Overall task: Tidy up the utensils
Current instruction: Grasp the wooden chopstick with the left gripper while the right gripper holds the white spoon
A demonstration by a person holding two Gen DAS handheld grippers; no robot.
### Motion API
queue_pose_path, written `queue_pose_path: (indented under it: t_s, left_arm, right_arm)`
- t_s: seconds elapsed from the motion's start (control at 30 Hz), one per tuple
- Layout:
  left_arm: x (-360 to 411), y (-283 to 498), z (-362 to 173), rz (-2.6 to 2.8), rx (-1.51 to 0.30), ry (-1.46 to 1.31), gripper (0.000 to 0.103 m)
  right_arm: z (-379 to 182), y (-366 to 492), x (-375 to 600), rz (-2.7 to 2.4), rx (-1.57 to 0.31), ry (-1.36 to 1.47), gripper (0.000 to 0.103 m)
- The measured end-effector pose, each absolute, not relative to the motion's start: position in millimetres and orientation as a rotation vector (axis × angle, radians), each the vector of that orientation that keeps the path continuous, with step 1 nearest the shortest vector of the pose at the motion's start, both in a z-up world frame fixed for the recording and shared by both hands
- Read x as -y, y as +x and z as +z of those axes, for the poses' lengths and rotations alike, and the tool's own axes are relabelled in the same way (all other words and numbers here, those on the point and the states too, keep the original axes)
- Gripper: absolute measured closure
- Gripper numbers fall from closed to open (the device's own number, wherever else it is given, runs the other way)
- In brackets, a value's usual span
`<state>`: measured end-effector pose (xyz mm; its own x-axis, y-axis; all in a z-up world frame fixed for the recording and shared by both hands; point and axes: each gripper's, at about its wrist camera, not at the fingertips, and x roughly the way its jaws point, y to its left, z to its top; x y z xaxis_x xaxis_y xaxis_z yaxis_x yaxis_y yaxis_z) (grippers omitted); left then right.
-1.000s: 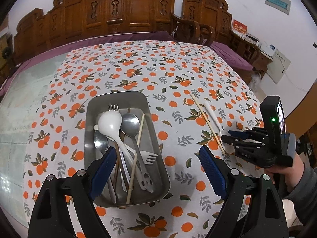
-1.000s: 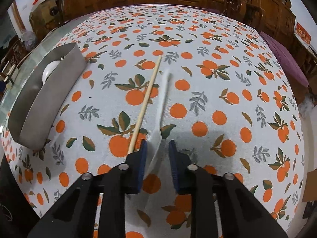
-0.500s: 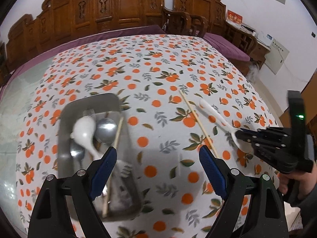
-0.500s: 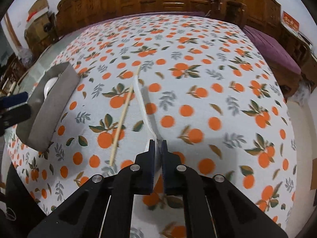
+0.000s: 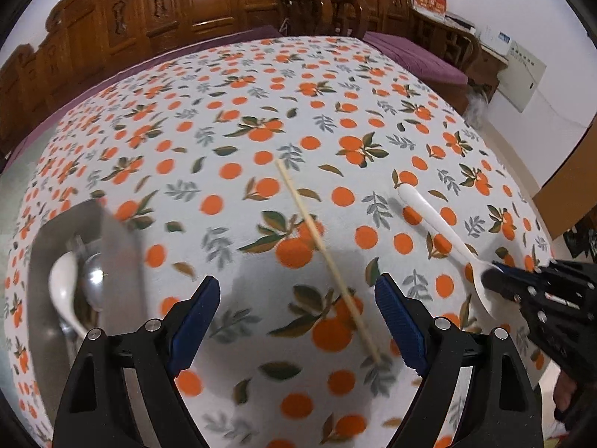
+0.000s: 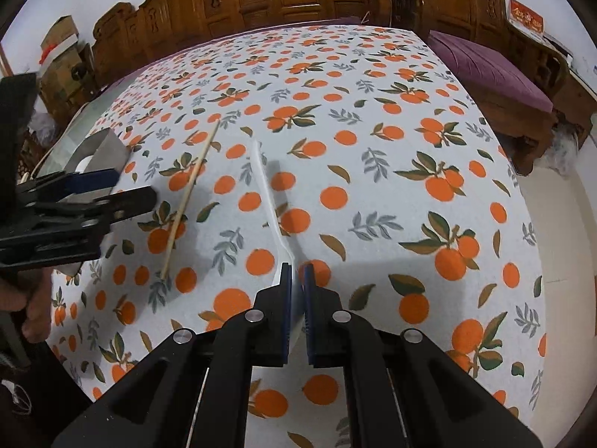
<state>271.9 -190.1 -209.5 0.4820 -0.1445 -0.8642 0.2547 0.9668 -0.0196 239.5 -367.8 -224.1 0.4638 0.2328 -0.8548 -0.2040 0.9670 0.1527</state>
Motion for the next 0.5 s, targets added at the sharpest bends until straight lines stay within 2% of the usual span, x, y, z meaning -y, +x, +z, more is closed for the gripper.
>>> queue_pose_path:
  t_s: [0.17, 0.2, 0.27, 0.4, 0.5]
  left_arm:
    - [204.9, 284.3, -227.1, -0.212, -1.061, 0.135, 0.022]
    - [206.0, 285.7, -229.6, -0.210, -1.065, 0.131, 0.026]
    - [208.3, 289.0, -235.7, -0.211, -1.087, 0.125, 0.047]
    - [214.2, 287.8, -239.5, -0.219, -1.079, 0.153, 0.053]
    - [215.6, 286.9, -239.1, -0.232, -1.077, 0.157, 0.063]
  right_arm:
    - [-227.0, 239.7, 371.4, 0.267, -1.054, 0.044, 0.096]
    - [-227.2, 240.0, 371.7, 0.268, -1.054, 0.047, 0.096]
    - [-226.1, 240.7, 371.4, 0.272, -1.050, 0.051, 0.096]
    - [-222.7, 241.8, 368.7, 0.285, -1.042, 0.051, 0.096]
    - [-220.6, 243.8, 365.6, 0.288, -1.035, 0.055, 0.095]
